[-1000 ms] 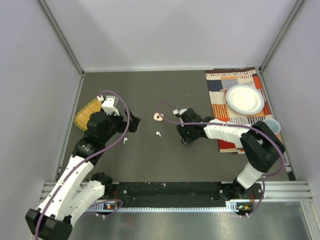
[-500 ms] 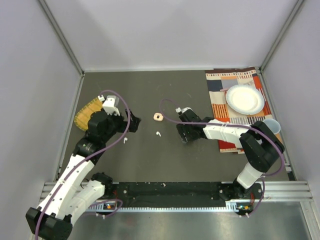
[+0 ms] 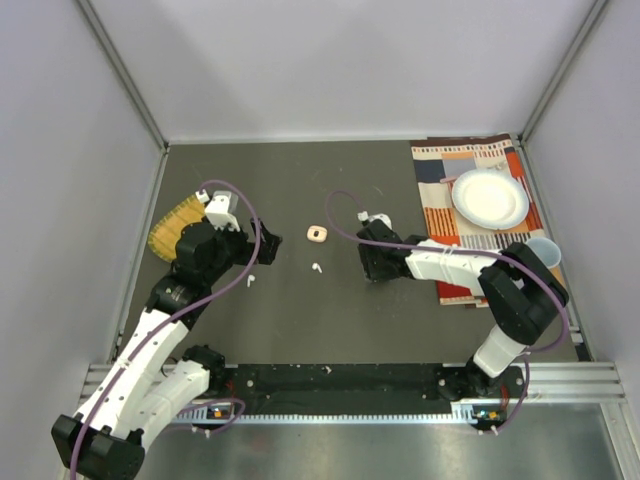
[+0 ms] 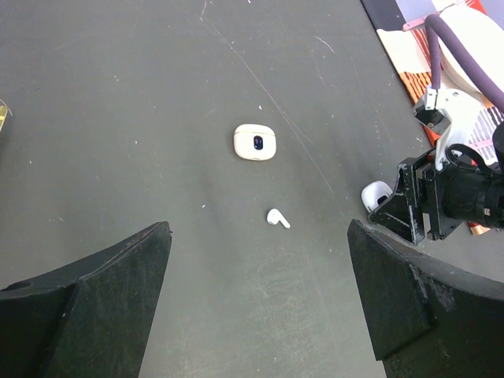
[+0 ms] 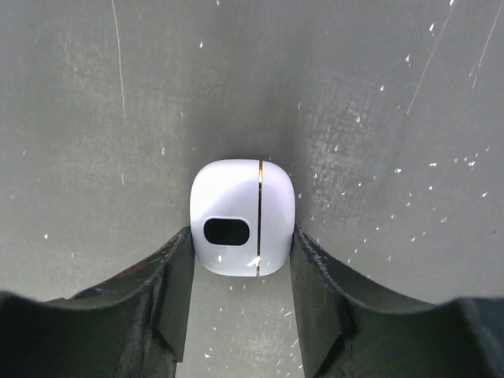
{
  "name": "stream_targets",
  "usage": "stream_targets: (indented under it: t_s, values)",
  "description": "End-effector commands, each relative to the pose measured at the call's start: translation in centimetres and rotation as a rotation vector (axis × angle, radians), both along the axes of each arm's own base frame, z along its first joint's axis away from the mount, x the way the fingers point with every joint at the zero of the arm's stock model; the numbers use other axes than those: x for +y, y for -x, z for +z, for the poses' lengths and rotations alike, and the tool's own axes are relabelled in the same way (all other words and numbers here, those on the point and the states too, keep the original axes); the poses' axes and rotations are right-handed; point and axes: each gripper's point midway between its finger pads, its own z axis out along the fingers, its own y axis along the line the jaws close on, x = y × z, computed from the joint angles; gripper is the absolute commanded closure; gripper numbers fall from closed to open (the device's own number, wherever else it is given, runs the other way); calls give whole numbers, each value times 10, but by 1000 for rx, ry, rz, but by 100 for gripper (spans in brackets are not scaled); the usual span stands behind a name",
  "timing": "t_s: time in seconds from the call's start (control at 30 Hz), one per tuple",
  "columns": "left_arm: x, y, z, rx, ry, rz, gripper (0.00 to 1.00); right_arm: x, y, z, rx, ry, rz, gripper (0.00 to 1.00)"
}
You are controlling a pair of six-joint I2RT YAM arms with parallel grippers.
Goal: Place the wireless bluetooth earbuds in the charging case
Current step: Pick up the charging case from the center of the board, then pass from the right arm to the left
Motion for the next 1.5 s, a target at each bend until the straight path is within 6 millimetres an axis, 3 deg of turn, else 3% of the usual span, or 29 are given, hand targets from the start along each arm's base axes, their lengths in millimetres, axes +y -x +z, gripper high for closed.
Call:
stream_targets:
  t_s: [0.0, 0.13, 0.23, 0.33, 0.37, 0.5, 0.57, 0.7, 0.77, 0.83, 0.93, 1.07, 1.27, 1.47]
  values:
    - [-3, -5, 14, -53, 27, -7, 1, 4, -5, 2, -45, -13, -15, 62]
    - [-2, -4, 14, -56, 24, -6, 1, 5, -4, 5, -50, -22, -2, 74]
    - [-1, -3, 15, -59, 25, -5, 1, 16, -4, 24, -87, -86, 74, 82]
    - [-1, -2, 15, -60, 26, -3, 1, 34, -1, 61, -150, -187, 202, 88]
    - [-1, -2, 17, -65, 30, -3, 1, 40, -2, 77, -181, -208, 260, 100]
    - [-9, 0, 29, -77, 80, -32, 1, 61, 7, 132, -259, -326, 429, 100]
    - [-17, 3, 35, -83, 99, -82, 1, 68, 12, 149, -299, -355, 511, 100]
    - [-29, 7, 50, -98, 128, -148, 1, 67, 17, 192, -498, -375, 637, 100]
    - [-38, 13, 58, -112, 143, -219, 1, 66, 28, 200, -572, -363, 757, 100]
    - [-47, 18, 65, -123, 154, -281, 1, 61, 33, 222, -680, -359, 818, 100]
    - [-66, 32, 70, -130, 198, -427, 1, 60, 50, 233, -784, -334, 978, 100]
    - [-86, 44, 73, -112, 258, -567, 1, 55, 54, 239, -859, -297, 1027, 100]
    - [-111, 58, 92, -154, 304, -678, 1, 54, 56, 238, -854, -273, 1062, 100]
    - [-145, 59, 72, -74, 295, -718, 4, 55, 56, 237, -861, -255, 1069, 100]
